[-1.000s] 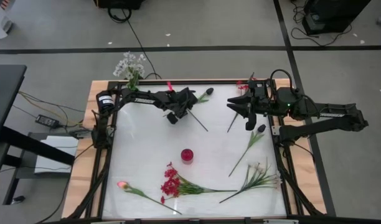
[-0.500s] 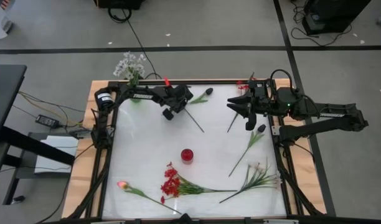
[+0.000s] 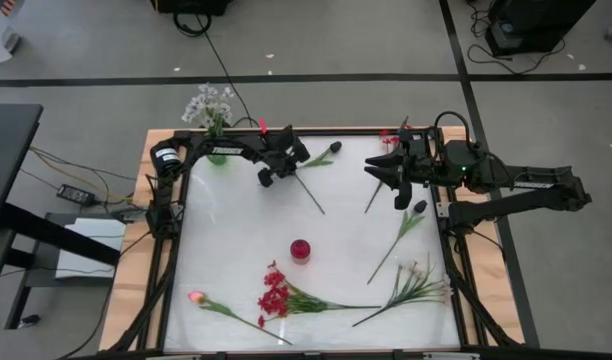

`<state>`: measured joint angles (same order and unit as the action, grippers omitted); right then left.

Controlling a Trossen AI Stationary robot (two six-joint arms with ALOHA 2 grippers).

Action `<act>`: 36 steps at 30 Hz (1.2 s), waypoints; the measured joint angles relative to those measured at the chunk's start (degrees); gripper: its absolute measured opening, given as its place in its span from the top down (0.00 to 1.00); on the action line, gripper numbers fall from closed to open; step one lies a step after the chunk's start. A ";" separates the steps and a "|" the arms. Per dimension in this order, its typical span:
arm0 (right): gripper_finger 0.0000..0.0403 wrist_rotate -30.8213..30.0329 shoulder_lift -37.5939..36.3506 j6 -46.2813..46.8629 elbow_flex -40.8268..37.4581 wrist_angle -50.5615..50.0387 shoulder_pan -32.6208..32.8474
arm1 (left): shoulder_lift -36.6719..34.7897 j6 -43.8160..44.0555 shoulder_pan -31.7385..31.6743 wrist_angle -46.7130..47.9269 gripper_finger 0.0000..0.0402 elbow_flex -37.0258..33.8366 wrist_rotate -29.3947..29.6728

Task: Sort flowers into vase by color
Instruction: Put the top pink flowers into the green flower vase

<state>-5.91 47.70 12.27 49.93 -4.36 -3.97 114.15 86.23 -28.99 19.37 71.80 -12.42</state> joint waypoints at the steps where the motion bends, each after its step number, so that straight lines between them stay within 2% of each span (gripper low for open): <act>1: 0.72 0.00 0.00 0.00 0.00 0.00 -0.01 | 0.00 -0.81 0.15 -0.71 1.00 -0.06 -3.08; 6: 0.72 0.00 0.00 0.00 0.00 0.02 0.00 | -0.56 -7.73 1.52 -0.88 1.00 2.01 -22.24; 8: 0.72 -0.02 0.00 0.00 -0.02 0.02 0.00 | -0.95 -10.99 1.92 1.16 1.00 3.97 -25.65; 14: 0.72 0.00 0.02 0.00 0.00 0.02 -0.02 | -1.27 -23.71 3.31 13.78 1.00 11.40 -30.19; 21: 0.72 -0.02 0.00 0.00 0.00 0.02 -0.02 | -1.36 -46.44 4.10 33.35 1.00 21.96 -30.56; 26: 0.72 -0.01 0.00 0.00 0.00 0.00 0.00 | -1.49 -60.52 5.00 38.45 1.00 27.39 -31.32; 30: 0.72 -0.02 0.00 0.00 0.00 0.02 -0.02 | -1.55 -60.14 5.06 38.49 1.00 28.44 -29.85; 33: 0.72 -0.02 0.00 0.00 0.00 -0.01 0.00 | -1.55 -58.66 5.08 39.78 0.99 27.49 -24.88; 36: 0.72 0.00 0.00 0.00 0.00 0.00 0.00 | -1.55 -56.15 5.93 41.07 0.96 25.47 -16.17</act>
<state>-5.91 47.70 12.27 49.93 -4.36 -3.97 112.60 30.09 -23.06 60.43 97.27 -28.59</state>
